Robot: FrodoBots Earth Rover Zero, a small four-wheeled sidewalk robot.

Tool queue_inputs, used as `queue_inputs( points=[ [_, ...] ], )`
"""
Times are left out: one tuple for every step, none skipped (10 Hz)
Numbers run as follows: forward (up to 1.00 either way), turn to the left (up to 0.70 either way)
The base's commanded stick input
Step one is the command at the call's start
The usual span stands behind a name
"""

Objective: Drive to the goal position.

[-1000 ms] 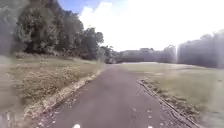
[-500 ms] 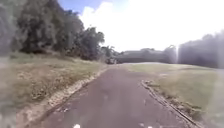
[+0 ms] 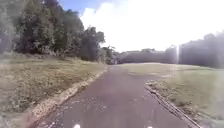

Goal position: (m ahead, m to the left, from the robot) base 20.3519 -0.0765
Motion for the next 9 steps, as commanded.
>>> queue_inputs(
  points=[
    [0.70, 0.07],
    [0.70, 0.07],
    [0.70, 0.00],
    [0.70, 0.00],
    [0.70, 0.00],
    [0.70, 0.00],
    [0.70, 0.00],
    [0.70, 0.00],
    [0.70, 0.00]
  ],
)
